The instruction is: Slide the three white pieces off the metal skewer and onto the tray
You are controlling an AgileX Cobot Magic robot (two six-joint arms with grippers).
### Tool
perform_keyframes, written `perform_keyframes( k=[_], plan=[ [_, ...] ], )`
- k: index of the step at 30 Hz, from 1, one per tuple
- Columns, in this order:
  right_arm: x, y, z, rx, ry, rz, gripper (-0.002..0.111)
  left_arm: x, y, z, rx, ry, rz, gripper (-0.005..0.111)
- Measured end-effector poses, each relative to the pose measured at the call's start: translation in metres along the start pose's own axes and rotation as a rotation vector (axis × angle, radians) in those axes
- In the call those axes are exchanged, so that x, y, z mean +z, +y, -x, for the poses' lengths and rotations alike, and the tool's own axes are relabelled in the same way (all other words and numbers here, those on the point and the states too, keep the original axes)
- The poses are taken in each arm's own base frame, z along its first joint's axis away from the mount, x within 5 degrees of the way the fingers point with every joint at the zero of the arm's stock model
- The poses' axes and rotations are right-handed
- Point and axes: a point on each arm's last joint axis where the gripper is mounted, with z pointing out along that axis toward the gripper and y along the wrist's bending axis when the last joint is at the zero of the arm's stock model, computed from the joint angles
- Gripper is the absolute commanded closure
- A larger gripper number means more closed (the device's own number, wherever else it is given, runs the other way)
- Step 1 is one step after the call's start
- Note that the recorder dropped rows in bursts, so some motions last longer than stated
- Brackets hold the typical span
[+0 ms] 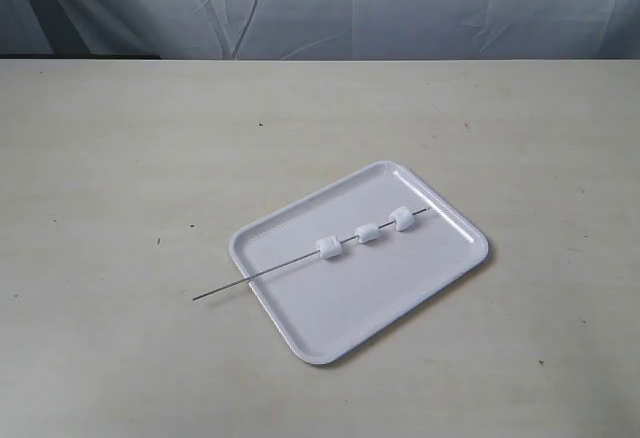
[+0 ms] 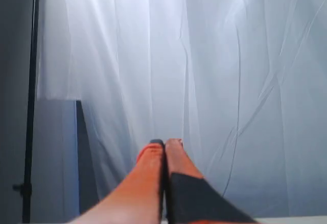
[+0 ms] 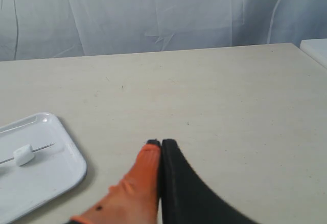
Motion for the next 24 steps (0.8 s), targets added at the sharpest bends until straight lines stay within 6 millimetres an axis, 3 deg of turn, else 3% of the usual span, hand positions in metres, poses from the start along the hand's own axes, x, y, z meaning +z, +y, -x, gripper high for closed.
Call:
perform_keyframes(
  k=[6, 13, 15, 19, 21, 24],
  plan=[
    [0.0, 0.0, 0.0, 0.0, 0.0, 0.0, 0.109, 0.0, -0.006, 0.003, -0.032, -0.029, -0.07, 0.107],
    [0.0, 0.0, 0.0, 0.0, 0.0, 0.0, 0.109, 0.0, -0.008, 0.002, -0.242, 0.027, -0.09, 0.107],
    [0.0, 0.0, 0.0, 0.0, 0.0, 0.0, 0.109, 0.001, -0.009, 0.008, -0.252, 0.041, -0.097, 0.107],
    [0.0, 0.0, 0.0, 0.0, 0.0, 0.0, 0.109, 0.006, -0.012, 0.039, -0.221, 0.01, -0.135, 0.107],
    [0.0, 0.0, 0.0, 0.0, 0.0, 0.0, 0.109, 0.019, -0.014, 0.051, -0.216, 0.056, -0.161, 0.107],
    [0.0, 0.0, 0.0, 0.0, 0.0, 0.0, 0.109, 0.048, -0.023, 0.048, -0.272, 0.249, -0.25, 0.107]
  ],
)
